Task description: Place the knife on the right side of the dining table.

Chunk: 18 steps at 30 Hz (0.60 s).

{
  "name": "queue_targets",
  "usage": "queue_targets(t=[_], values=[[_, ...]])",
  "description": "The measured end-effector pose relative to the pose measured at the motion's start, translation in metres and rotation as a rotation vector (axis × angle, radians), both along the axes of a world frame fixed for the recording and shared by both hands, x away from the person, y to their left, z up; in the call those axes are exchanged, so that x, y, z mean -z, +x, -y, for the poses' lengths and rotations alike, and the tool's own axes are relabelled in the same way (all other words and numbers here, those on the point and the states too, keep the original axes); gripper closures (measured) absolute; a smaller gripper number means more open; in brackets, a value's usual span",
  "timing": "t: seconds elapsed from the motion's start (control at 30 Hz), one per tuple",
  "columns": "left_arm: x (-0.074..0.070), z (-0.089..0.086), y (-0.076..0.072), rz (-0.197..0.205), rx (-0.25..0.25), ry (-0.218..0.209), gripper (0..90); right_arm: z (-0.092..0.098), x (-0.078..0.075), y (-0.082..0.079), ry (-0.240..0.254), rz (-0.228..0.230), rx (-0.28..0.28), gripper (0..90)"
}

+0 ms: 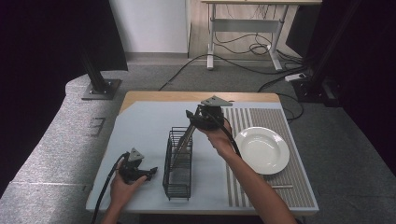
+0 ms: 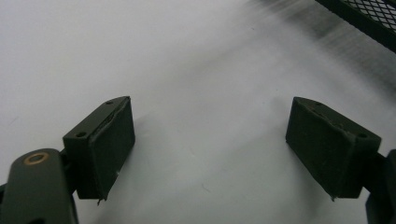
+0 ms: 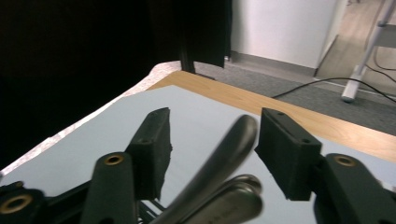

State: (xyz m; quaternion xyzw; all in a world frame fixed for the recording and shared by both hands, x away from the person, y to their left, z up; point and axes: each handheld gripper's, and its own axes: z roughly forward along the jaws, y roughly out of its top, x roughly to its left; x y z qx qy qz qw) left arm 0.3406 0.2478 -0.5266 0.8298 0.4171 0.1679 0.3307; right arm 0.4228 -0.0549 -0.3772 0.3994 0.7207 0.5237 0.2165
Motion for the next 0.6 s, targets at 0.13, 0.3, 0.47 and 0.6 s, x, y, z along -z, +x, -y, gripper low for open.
queue_targets(t=[0.13,0.3,0.47,0.6], values=[[0.0000,0.0000,0.0000,0.000,0.000,0.000,15.0,-0.0052,-0.0001,-0.0030,-0.008,0.000,-0.020,50.2],[0.0000,0.0000,0.0000,0.000,0.000,0.000,15.0,-0.0042,-0.0010,-0.0051,0.007,-0.002,-0.025,55.7],[0.0000,0.0000,0.0000,0.000,0.000,0.000,15.0,-0.0051,-0.0006,-0.0079,0.005,-0.007,-0.049,61.9],[0.0000,0.0000,0.0000,0.000,0.000,0.001,15.0,-0.0086,0.0047,-0.0065,0.006,-0.030,-0.061,65.6]])
